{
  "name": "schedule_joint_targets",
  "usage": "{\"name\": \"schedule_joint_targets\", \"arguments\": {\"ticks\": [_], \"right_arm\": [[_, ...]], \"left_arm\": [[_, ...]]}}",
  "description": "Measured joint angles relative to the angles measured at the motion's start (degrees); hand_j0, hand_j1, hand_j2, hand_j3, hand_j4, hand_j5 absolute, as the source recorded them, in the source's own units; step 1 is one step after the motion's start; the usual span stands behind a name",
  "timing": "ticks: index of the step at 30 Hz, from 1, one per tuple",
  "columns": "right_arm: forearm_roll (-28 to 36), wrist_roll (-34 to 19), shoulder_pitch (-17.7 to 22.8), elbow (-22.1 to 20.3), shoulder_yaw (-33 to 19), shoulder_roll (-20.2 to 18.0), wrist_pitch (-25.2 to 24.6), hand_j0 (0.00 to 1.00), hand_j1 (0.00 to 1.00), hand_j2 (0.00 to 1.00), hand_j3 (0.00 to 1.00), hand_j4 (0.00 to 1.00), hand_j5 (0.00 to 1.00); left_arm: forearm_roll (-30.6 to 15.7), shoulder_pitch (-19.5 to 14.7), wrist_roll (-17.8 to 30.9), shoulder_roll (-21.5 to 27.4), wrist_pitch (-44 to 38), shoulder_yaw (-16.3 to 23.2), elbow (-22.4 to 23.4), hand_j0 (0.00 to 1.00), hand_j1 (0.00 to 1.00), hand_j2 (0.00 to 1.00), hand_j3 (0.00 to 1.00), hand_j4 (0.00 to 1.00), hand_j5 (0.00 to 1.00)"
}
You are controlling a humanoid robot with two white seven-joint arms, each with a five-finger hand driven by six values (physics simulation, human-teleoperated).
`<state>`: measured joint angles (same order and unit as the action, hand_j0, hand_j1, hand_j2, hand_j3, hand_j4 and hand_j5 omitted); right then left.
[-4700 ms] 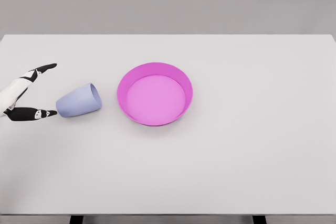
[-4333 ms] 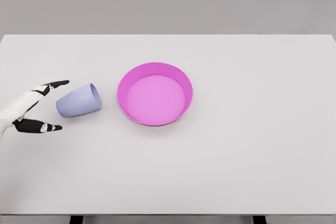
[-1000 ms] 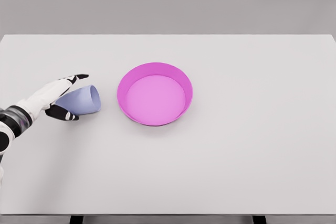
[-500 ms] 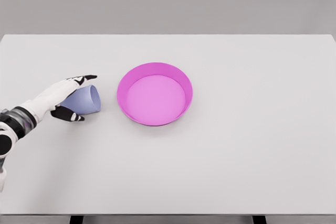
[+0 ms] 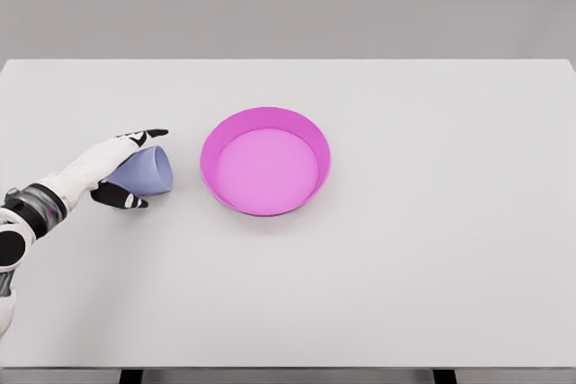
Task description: Flip the cup with left arm and place it on the plate
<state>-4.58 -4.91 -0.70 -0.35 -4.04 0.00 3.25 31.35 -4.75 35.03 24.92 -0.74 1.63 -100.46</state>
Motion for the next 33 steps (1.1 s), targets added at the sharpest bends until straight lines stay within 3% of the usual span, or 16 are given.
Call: {"name": "schedule_joint_targets", "arguments": {"ticks": [14,33], "right_arm": [[0.01,0.00,0.00,0.00,0.00,0.00,0.00,1.00,1.00,1.00,1.00,1.00,1.00],[0.01,0.00,0.00,0.00,0.00,0.00,0.00,1.00,1.00,1.00,1.00,1.00,1.00]], "left_arm": [[1.18,0.09,0.00,0.30,0.01,0.09,0.02,0.78,0.78,0.78,0.78,0.78,0.78],[0.71,-1.05,0.00,-0.05,1.16,0.31,0.06,0.78,0.78,0.78,0.78,0.78,0.78]]}}
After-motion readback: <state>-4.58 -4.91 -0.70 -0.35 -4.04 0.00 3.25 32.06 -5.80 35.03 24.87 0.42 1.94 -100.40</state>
